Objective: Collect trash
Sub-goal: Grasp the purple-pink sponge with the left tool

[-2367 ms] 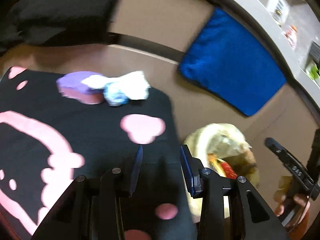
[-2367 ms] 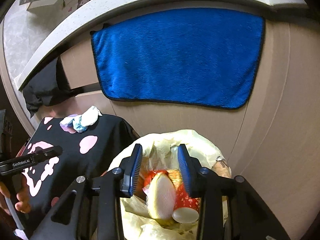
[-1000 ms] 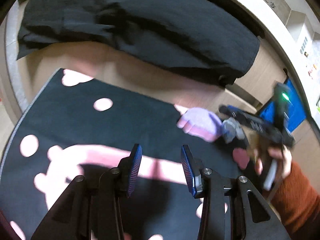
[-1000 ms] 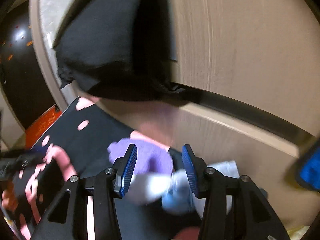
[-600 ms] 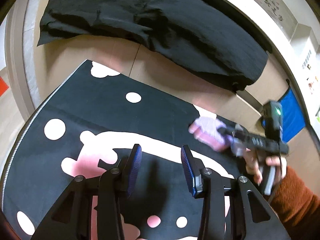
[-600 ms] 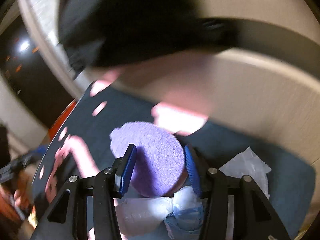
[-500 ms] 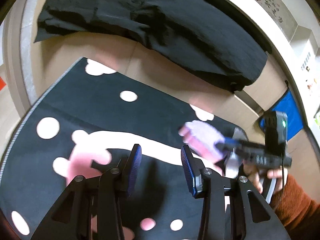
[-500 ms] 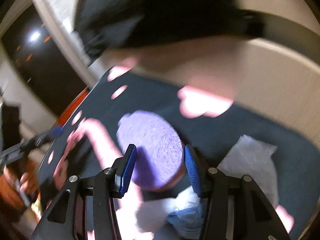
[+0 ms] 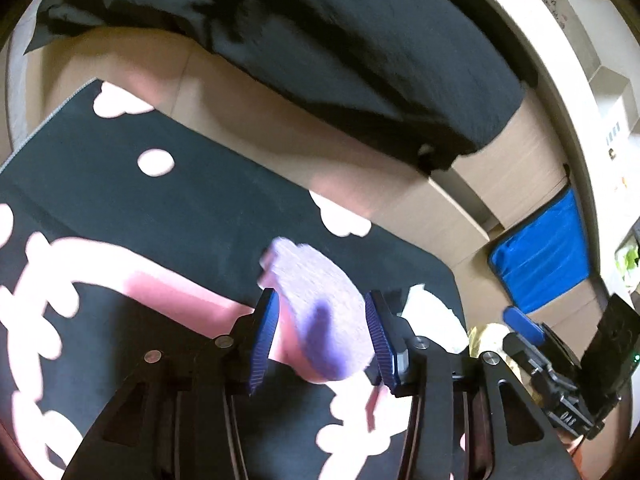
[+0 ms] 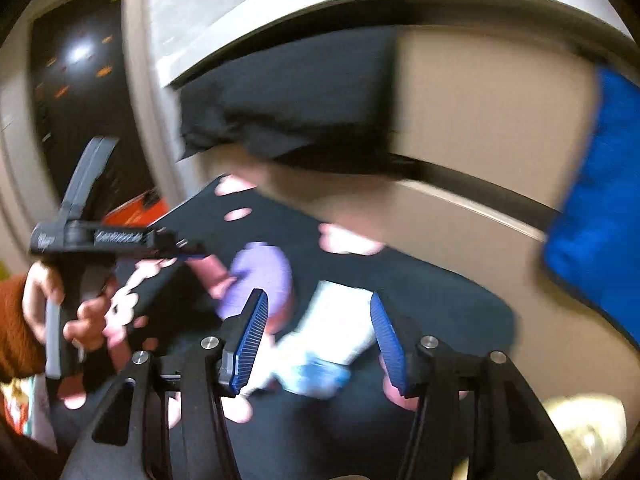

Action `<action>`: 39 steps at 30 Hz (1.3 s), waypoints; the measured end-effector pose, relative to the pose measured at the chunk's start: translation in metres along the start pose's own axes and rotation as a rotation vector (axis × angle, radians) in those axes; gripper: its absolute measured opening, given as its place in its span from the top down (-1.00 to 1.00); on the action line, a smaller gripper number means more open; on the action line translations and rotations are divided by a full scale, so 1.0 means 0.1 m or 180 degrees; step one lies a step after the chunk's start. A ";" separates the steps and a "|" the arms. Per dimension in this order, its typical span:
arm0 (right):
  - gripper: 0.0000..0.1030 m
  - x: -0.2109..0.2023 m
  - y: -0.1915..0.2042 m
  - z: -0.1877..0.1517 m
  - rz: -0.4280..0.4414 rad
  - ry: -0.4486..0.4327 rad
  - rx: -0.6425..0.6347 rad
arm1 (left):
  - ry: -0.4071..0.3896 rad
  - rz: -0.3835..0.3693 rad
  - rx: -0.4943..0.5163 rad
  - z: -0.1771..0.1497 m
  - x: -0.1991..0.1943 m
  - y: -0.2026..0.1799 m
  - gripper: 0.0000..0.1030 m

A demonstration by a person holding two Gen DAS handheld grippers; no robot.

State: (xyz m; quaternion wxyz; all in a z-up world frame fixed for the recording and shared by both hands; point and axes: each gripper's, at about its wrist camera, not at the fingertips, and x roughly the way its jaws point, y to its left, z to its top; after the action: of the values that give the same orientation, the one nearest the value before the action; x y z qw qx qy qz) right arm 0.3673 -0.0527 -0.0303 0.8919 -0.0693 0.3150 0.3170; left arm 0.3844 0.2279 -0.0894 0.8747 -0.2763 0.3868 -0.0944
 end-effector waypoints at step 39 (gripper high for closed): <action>-0.01 -0.34 -0.52 -0.79 -0.0095 -0.0005 0.0638 | -0.0375 0.1318 0.0564 -0.32 0.18 -0.66 0.54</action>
State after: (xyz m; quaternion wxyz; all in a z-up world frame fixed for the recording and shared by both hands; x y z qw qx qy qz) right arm 0.3377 -0.1372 -0.0762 0.8992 0.0159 0.3434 0.2706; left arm 0.3761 0.1530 -0.0816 0.9173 -0.1182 0.3737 0.0698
